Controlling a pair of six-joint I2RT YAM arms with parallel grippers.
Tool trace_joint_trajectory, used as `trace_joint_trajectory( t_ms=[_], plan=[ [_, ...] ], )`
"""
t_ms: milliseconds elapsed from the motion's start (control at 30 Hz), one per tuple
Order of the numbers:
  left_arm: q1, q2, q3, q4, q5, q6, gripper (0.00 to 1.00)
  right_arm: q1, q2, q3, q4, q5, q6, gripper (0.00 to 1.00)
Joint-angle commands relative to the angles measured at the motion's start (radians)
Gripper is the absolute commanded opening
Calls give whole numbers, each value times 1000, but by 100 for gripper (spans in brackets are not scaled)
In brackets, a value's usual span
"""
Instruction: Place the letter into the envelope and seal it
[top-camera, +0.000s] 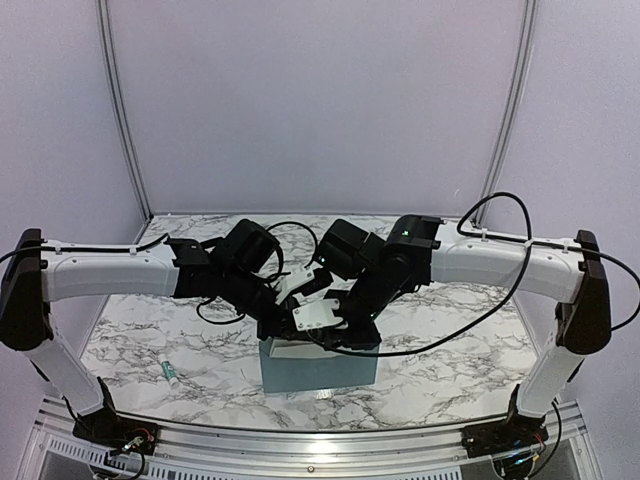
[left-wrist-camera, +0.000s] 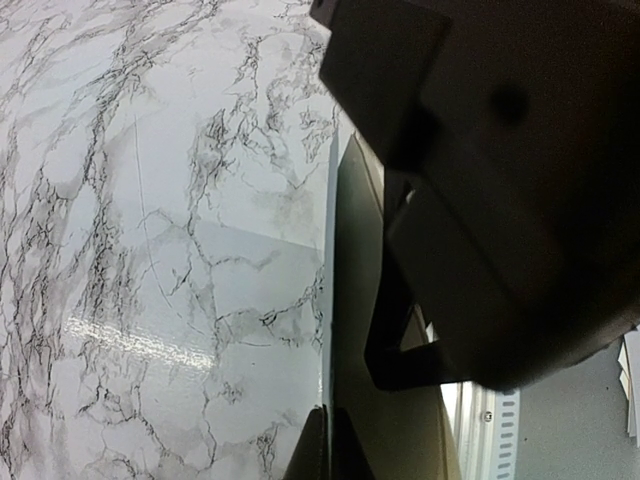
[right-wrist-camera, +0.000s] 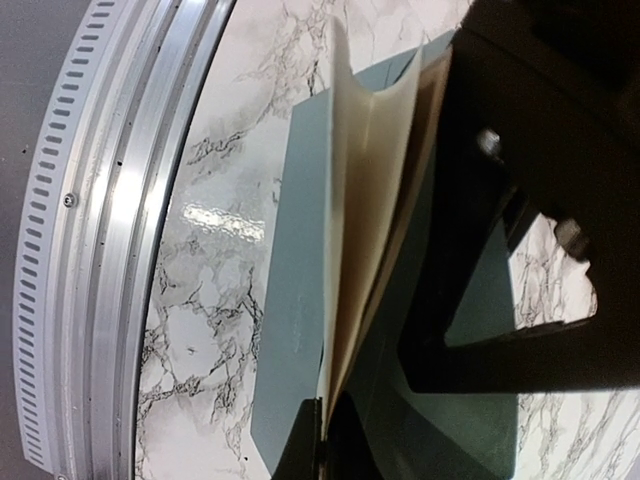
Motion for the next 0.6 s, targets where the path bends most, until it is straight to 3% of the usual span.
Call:
trace_joint_trajectory(
  t_ms=[0,567],
  plan=[
    [-3,-3,24,-14,14,0,0,1,-2,23,23,47,30,0],
    [5,35,27,7,3,-41,0,4,5,30,98,155,75,0]
  ],
)
